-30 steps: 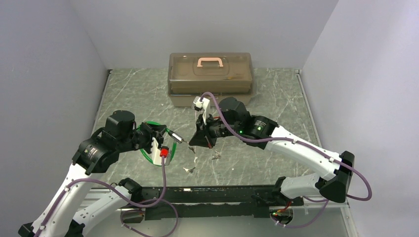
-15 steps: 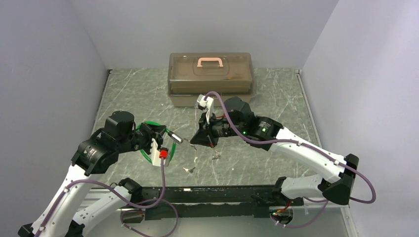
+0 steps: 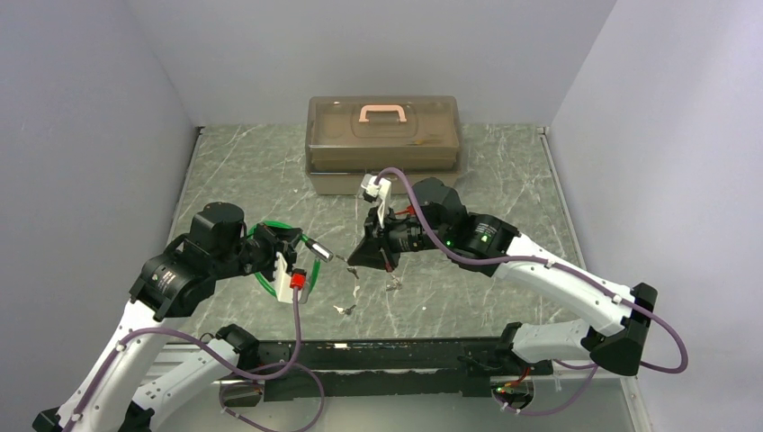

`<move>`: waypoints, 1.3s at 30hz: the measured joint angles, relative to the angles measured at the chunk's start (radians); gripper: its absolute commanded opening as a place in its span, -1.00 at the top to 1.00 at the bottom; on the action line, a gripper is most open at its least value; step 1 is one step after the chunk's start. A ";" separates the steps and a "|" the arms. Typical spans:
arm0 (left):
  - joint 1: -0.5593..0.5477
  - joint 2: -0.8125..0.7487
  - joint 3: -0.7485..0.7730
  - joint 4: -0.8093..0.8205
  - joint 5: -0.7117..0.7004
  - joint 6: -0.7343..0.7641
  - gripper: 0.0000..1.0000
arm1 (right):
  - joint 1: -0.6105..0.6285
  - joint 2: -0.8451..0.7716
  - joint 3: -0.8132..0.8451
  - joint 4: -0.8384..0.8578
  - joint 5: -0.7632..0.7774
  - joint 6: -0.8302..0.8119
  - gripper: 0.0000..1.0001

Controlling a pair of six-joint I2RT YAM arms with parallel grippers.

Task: Unlock with the key
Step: Unlock the lock.

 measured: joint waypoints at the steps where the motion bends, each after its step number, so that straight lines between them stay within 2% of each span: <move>1: 0.000 0.000 0.000 0.000 0.000 0.000 1.00 | 0.000 0.001 0.000 0.000 -0.001 0.000 1.00; 39: 0.001 0.000 0.000 -0.004 -0.022 0.026 1.00 | 0.005 0.064 0.015 0.011 -0.023 0.003 1.00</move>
